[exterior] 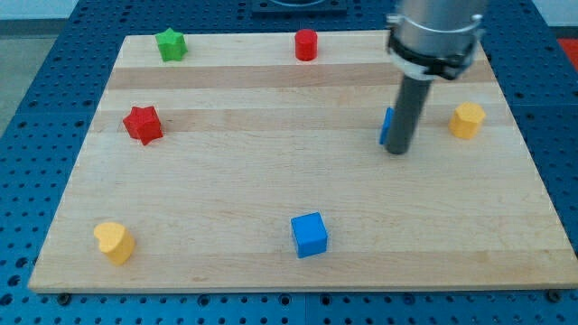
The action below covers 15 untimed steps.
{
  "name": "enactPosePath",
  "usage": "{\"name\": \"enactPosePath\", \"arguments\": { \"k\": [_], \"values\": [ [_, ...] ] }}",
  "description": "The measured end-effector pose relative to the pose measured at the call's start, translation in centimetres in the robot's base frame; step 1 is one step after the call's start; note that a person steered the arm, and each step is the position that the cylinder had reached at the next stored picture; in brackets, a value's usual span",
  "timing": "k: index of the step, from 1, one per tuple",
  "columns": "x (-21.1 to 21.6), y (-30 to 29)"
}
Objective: Move the red circle towards top left
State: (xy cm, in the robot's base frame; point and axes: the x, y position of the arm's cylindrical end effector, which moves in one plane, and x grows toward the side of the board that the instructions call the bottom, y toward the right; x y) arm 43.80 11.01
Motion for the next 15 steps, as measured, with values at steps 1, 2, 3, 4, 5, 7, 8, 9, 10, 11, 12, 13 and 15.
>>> {"name": "enactPosePath", "arguments": {
  "k": [1, 2, 3, 4, 5, 7, 8, 9, 10, 11, 12, 13, 15],
  "values": [
    [0.0, -5.3],
    [-1.9, -11.8],
    [-6.1, -18.2],
    [-9.0, -21.3],
    [-10.9, -18.3],
    [-15.9, -8.3],
    [-18.1, -5.2],
    [-22.1, -5.1],
    [-24.2, -7.1],
    [-22.9, -8.3],
    [-21.0, -8.3],
    [-19.5, -8.8],
    [-14.8, -13.1]
  ]
}}
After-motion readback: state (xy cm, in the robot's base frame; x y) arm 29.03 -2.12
